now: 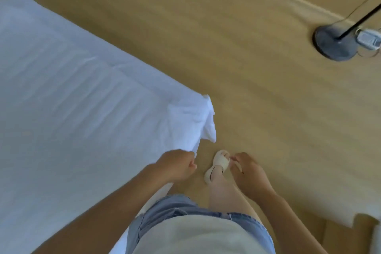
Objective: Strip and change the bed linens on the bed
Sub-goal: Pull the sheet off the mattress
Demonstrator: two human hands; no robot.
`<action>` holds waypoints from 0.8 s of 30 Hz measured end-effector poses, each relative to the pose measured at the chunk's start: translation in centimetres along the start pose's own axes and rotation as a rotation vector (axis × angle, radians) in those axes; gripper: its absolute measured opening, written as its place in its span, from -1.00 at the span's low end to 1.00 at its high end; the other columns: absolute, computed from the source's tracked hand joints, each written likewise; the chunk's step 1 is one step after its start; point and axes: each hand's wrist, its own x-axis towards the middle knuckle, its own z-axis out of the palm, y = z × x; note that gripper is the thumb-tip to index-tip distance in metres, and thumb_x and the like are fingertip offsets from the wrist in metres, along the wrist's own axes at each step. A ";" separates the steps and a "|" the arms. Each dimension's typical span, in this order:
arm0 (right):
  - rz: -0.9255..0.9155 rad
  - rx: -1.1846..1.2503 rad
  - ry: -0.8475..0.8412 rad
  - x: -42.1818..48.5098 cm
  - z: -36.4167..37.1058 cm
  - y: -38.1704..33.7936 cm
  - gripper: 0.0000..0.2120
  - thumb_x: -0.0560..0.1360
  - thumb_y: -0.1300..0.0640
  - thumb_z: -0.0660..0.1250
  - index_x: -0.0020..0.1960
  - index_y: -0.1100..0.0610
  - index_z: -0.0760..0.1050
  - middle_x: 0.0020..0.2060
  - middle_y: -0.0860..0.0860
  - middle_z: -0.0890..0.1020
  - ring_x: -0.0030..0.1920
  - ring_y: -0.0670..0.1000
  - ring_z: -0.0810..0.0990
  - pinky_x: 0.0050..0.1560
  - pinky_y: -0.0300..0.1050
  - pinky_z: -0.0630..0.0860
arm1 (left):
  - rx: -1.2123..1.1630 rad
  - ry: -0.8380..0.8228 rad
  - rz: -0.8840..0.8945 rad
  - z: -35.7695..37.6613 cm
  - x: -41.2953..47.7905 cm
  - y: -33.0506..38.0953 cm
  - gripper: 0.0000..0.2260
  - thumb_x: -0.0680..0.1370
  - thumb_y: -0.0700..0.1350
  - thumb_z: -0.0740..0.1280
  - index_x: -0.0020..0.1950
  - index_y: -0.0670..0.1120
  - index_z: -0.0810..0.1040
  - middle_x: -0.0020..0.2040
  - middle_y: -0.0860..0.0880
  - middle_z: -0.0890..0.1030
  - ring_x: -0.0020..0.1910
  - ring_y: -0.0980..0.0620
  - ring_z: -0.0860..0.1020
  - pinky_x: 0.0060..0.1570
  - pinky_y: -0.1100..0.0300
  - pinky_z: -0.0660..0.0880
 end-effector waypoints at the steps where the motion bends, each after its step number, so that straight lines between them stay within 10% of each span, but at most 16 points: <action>1: -0.003 -0.022 -0.031 2.3 -1.7 0.5 -0.89 0.56 0.13 0.19 0.04 0.03 0.47 -0.08 -0.14 0.51 -0.10 -0.12 0.48 -0.18 -0.32 0.32 | -0.022 0.000 -0.014 -1.1 1.9 1.2 -0.76 0.63 -0.02 0.11 -0.03 -0.15 0.46 -0.10 -0.03 0.48 -0.12 -0.03 0.49 -0.20 0.19 0.37; 5: -0.033 -0.093 -0.080 10.9 -9.7 1.9 -0.80 0.55 0.15 0.22 0.13 0.17 0.52 0.04 0.01 0.57 0.07 0.02 0.52 -0.07 -0.21 0.33 | -0.207 0.081 -0.110 -6.4 8.4 5.1 -0.74 0.61 0.01 0.14 0.16 -0.13 0.44 0.13 -0.02 0.41 0.04 -0.01 0.49 0.09 0.10 0.46; 17: -0.249 -0.229 -0.201 44.9 -25.2 -5.9 -0.78 0.55 0.14 0.26 0.18 0.09 0.53 0.09 -0.03 0.58 -0.05 -0.07 0.48 -0.02 -0.25 0.31 | -0.420 0.301 -0.351 -26.9 28.4 1.5 -0.77 0.61 0.00 0.16 0.17 -0.10 0.43 0.12 -0.01 0.49 0.15 -0.03 0.49 0.05 0.22 0.37; 24: -0.328 -0.361 -0.311 64.1 -32.5 -16.2 -0.73 0.61 0.11 0.16 0.27 0.12 0.45 0.21 0.02 0.52 0.21 0.00 0.46 0.16 -0.24 0.29 | -0.336 0.268 -0.311 -43.8 40.6 -2.4 -0.74 0.62 0.03 0.13 0.23 -0.06 0.42 0.17 -0.02 0.51 0.08 0.00 0.48 0.09 0.15 0.40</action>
